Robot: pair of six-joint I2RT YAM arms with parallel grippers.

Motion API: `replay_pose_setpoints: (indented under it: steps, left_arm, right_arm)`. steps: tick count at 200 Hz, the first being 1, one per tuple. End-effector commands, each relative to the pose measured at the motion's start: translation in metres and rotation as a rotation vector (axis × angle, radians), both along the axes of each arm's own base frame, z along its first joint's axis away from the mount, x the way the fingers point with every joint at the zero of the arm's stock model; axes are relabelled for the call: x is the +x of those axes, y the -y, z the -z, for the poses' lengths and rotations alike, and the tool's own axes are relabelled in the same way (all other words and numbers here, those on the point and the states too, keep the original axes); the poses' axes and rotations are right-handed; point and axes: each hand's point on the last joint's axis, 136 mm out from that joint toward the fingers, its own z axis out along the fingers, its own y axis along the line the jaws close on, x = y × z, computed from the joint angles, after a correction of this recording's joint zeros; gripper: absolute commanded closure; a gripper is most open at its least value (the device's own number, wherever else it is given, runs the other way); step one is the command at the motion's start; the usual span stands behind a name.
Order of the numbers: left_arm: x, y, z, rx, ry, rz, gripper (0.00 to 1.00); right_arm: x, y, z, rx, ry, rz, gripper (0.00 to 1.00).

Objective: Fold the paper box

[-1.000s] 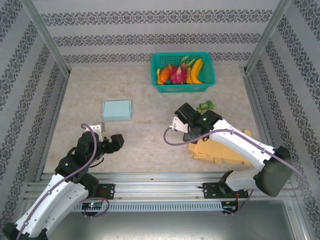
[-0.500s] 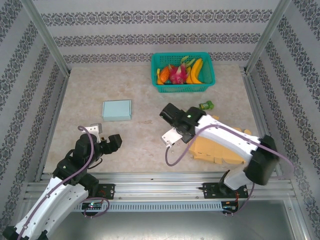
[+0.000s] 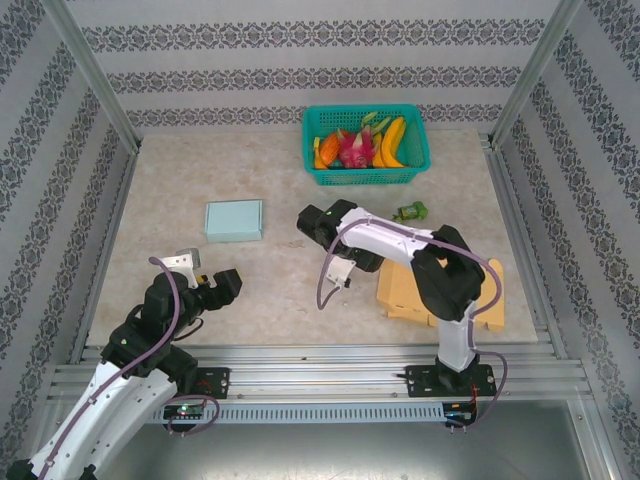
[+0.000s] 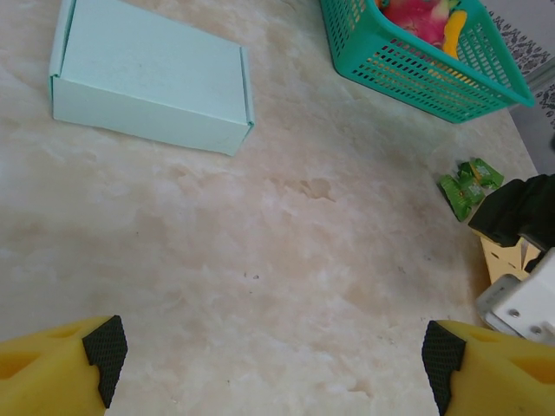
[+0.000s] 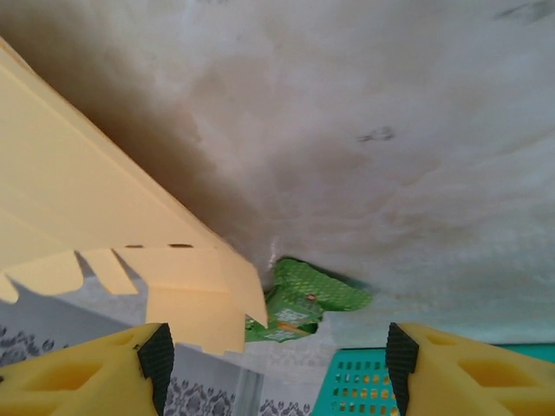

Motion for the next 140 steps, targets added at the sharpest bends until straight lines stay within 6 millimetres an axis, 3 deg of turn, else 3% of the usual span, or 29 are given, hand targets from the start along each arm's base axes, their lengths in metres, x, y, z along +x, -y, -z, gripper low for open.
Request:
replay_pose_setpoints:
  steps: [1, 75, 140]
  left_arm:
    - [-0.005, 0.002, 0.006, -0.009, -0.021, 0.011, 0.10]
    - [-0.005, 0.001, 0.008, -0.004, -0.022, 0.008, 0.10]
    - [-0.004, 0.000, 0.010, -0.001, -0.026, -0.002, 0.10]
  right_arm:
    - [-0.003, 0.027, 0.001, -0.144, -0.056, -0.003, 0.34]
    - [0.002, 0.027, 0.041, -0.138, -0.108, -0.032, 0.37]
    - [-0.009, 0.055, 0.051, -0.172, -0.154, 0.014, 0.40]
